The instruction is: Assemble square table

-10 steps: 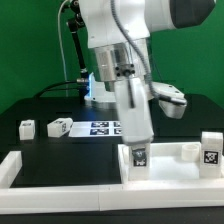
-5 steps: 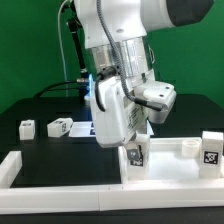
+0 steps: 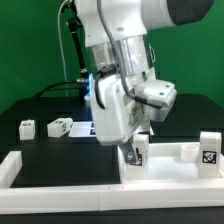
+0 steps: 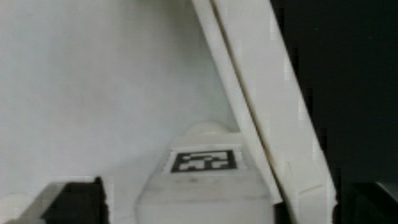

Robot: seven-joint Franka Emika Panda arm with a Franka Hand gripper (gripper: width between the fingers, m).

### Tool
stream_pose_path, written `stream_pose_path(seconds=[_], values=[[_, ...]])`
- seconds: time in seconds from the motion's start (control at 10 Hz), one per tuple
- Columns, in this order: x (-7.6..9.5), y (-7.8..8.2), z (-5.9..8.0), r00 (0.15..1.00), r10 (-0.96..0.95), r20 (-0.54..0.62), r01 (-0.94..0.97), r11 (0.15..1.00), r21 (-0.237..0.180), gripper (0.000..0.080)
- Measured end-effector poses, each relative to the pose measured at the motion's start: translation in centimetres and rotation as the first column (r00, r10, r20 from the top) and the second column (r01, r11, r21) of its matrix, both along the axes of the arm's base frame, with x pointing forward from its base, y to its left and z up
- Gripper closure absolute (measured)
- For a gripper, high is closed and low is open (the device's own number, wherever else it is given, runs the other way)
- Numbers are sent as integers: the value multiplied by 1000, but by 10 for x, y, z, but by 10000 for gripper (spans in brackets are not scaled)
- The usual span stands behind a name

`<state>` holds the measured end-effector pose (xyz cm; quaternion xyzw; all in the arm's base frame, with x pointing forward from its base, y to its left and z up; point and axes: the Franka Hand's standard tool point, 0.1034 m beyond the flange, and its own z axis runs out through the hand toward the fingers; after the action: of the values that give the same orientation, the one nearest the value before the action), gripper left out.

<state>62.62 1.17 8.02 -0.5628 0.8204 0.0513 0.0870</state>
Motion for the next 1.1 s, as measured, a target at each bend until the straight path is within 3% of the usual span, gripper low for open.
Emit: stream_pose_path(seconds=[0.2,0.4,1.1], values=[[-15,22,22,1000,13,7,-13,1000,19,151],[-28,40,23,999,44,-20,-43,999,33,151],[-31,39,19,999,48,-22,-47,998,29,151]])
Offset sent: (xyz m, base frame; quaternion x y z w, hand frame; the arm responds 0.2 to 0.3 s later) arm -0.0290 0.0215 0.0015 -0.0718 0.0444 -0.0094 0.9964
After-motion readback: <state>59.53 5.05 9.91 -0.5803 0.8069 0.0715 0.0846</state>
